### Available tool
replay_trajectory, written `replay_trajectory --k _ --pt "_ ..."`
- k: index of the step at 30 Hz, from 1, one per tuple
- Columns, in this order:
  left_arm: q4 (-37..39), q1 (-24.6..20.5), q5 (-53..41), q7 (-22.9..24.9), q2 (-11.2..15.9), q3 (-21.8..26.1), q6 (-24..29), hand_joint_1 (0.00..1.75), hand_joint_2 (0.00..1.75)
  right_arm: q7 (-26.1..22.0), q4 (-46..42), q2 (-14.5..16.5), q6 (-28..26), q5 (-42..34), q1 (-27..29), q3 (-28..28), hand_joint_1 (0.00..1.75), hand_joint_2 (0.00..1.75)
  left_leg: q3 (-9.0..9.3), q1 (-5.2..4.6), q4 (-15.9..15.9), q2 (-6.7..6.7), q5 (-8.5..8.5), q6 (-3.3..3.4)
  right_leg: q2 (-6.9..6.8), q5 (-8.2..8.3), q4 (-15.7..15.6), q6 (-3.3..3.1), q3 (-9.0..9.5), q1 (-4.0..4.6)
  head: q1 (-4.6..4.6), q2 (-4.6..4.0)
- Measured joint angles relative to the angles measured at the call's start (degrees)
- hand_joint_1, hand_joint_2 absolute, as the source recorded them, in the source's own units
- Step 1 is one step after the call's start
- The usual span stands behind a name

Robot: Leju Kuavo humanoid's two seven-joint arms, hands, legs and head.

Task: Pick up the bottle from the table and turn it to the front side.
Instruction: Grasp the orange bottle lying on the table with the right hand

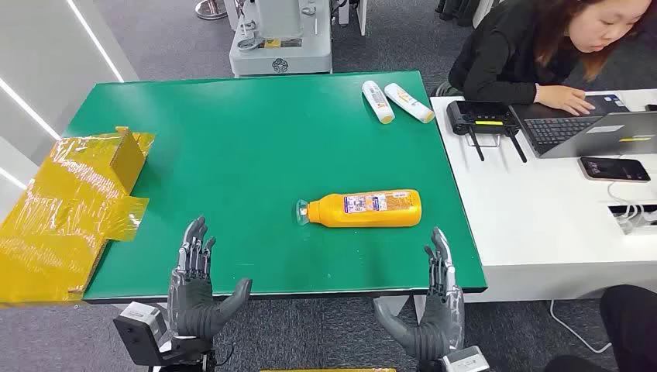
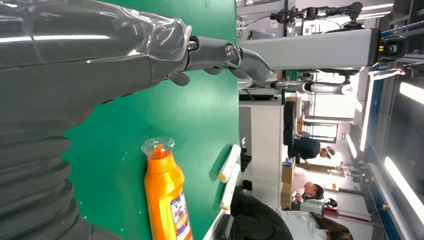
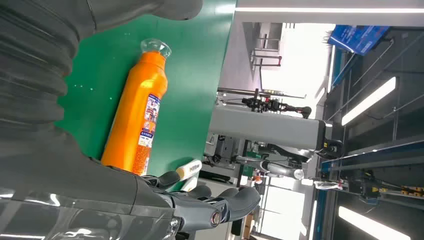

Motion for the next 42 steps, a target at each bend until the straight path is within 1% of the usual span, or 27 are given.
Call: replay_trajectory --k 16,24,27,29,33,36,39,42 --pt "0.0 0.4 1.9 -1.4 0.5 -0.5 2.8 0.0 1.75 -0.1 -0.3 -0.5 1.2 -0.3 0.1 0.1 0.0 1.75 0.0 0.0 0.0 0.0 0.0 0.0 0.0 0.0 0.0 0.0 0.0 0.0 0.0 0.01" --pt "-0.2 0.7 2.0 -0.9 0.5 -0.8 2.5 0.0 1.75 -0.2 -0.3 -1.0 0.7 -0.2 0.1 0.2 0.0 1.75 0.0 0.0 0.0 0.0 0.0 0.0 0.0 0.0 0.0 0.0 0.0 0.0 0.0 0.01" --pt "-0.2 0.7 1.7 -0.9 0.5 -0.9 1.9 0.0 1.75 0.3 -0.2 -1.2 -0.2 1.0 0.0 0.3 0.0 1.75 0.0 0.0 0.0 0.0 0.0 0.0 0.0 0.0 0.0 0.0 0.0 0.0 0.0 0.0" --pt "-0.1 0.4 1.6 -1.1 0.5 -1.1 1.3 0.0 1.75 1.3 0.0 -1.6 -0.8 3.7 -0.4 0.4 0.0 1.75 0.0 0.0 0.0 0.0 0.0 0.0 0.0 0.0 0.0 0.0 0.0 0.0 0.0 0.0" --pt "0.9 -1.0 1.6 -2.2 0.6 -2.0 -0.2 0.0 1.75 3.5 2.4 -3.3 -0.9 11.9 -3.2 0.1 0.0 1.75 0.01 0.0 0.0 0.0 0.01 0.0 0.0 0.03 0.0 0.01 0.02 0.0 0.01 0.0" --pt "2.0 -2.3 1.7 -2.5 0.7 -2.6 -1.3 0.0 1.75 3.8 5.2 -4.5 -0.8 15.1 -6.4 -0.6 0.0 1.75 0.03 -0.01 0.0 0.02 0.01 0.0 0.03 0.08 0.0 0.01 0.05 -0.01 0.01 0.0" --pt "3.6 -4.2 1.7 -2.7 0.7 -3.1 -2.9 0.0 1.75 4.6 9.7 -5.8 -0.6 16.9 -11.2 -0.9 0.0 1.75 0.05 -0.01 0.1 0.05 0.05 0.05 0.05 0.13 0.0 0.03 0.06 -0.01 0.01 0.01" --pt "5.8 -6.4 2.0 -3.1 0.6 -3.5 -4.4 0.0 1.75 6.0 15.6 -6.8 1.2 18.0 -17.5 -1.0 0.0 1.75 0.03 -0.01 0.1 0.06 0.11 0.09 0.08 0.21 0.0 0.05 0.07 -0.01 0.01 0.01"
